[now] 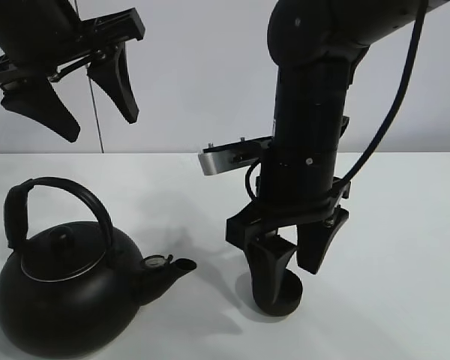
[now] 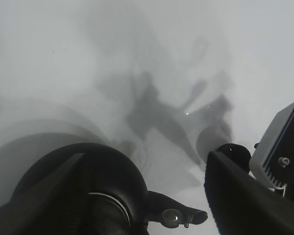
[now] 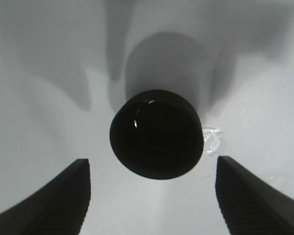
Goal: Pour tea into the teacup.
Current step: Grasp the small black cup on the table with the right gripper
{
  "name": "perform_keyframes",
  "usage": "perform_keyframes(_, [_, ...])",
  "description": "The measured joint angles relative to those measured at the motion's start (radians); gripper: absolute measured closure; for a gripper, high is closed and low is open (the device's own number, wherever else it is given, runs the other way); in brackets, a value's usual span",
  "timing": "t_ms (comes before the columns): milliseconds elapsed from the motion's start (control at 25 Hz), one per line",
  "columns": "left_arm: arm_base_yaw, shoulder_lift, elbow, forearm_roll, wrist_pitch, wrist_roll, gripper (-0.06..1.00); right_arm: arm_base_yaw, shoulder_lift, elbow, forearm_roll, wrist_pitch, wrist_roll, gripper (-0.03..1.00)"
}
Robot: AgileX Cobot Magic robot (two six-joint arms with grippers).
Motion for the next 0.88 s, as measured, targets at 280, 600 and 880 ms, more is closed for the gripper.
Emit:
perform_keyframes(280, [0.000, 0.000, 0.000, 0.000, -0.003, 0.000, 0.46, 0.000, 0.042, 0.000, -0.012, -0.004, 0.022, 0.47])
perform_keyframes(600, [0.000, 0.000, 0.000, 0.000, -0.003, 0.000, 0.46, 0.000, 0.044, 0.000, -0.016, -0.055, 0.039, 0.47])
perform_keyframes(880, [0.000, 0.000, 0.000, 0.000, -0.003, 0.000, 0.46, 0.000, 0.045, 0.000, -0.016, -0.066, 0.046, 0.47])
